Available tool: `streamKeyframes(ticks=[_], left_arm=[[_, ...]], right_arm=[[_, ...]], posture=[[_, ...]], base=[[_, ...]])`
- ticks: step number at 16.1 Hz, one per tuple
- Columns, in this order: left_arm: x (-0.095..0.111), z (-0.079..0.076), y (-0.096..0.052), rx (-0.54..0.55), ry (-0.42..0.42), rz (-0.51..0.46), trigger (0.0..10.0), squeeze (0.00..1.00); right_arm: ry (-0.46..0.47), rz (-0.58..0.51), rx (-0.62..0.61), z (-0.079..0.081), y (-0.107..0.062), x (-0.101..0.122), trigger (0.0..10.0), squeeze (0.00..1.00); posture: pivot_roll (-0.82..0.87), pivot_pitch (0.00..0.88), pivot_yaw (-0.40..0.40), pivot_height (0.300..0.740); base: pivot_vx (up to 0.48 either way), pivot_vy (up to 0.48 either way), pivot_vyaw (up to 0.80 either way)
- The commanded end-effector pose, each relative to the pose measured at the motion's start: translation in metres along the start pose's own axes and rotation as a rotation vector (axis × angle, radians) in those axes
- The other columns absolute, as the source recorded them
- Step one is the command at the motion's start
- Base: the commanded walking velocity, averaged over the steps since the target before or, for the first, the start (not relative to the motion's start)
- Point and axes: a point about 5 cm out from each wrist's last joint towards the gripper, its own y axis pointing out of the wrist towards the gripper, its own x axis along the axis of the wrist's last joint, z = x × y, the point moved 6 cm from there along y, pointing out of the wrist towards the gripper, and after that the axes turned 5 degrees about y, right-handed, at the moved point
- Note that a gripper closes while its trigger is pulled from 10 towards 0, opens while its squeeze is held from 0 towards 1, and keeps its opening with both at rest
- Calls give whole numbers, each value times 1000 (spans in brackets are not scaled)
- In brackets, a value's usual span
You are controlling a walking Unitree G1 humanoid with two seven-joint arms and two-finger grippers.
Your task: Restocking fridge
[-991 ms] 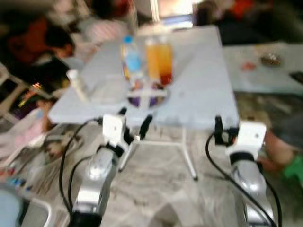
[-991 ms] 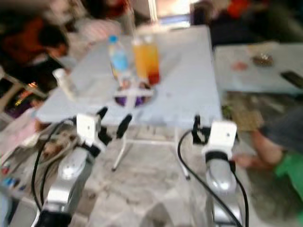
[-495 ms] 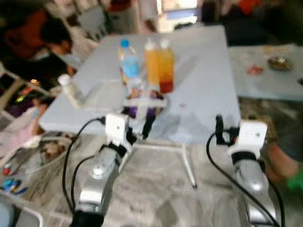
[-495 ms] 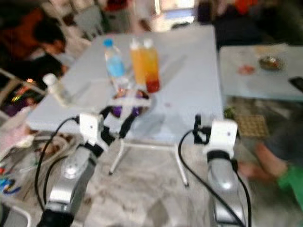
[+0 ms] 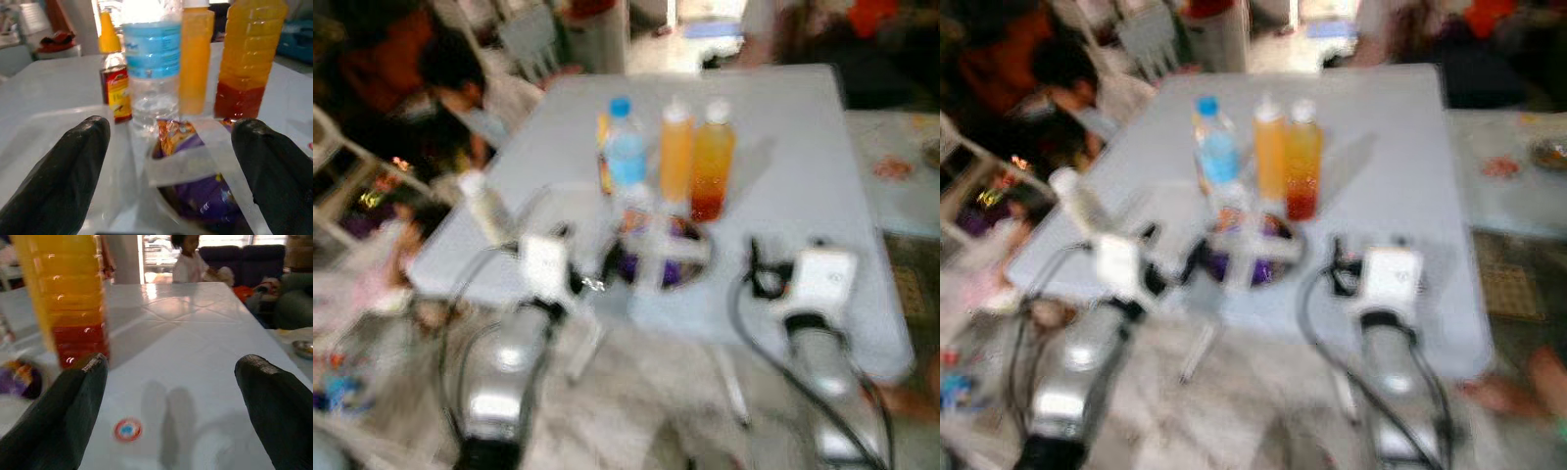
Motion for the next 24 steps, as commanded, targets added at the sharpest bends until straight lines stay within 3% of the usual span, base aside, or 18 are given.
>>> streamKeyframes(ticks=[1,6,10,14,17,20,24], left_arm=[[3,16,-5,40,36,0,10000,0],[8,33,-20,112,83,-6,10000,0],[8,47,-28,167,113,7,10000,0],[0,49,-41,132,126,60,10000,0],[-4,63,-50,151,148,87,10000,0],[-5,64,-51,149,143,100,10000,0],[-5,60,-49,133,135,98,10000,0]], right_arm=[[28,-11,23,12,0,4,10000,0],[83,59,105,29,-8,-11,10000,0],[58,52,115,31,-10,-10,10000,0],[113,92,40,22,-13,-16,10000,0],[134,105,33,24,-16,-17,10000,0],[90,96,80,27,-27,-13,10000,0],[123,157,213,42,-42,-21,10000,0]], posture=[[-130,47,147,740],[-104,78,152,740],[-91,93,152,740],[-78,109,157,740],[-74,117,164,740],[-79,119,166,740],[-86,121,170,740]], base=[[262,401,0],[0,0,0],[0,0,400],[0,0,0],[0,0,0],[0,0,0],[0,0,0]])
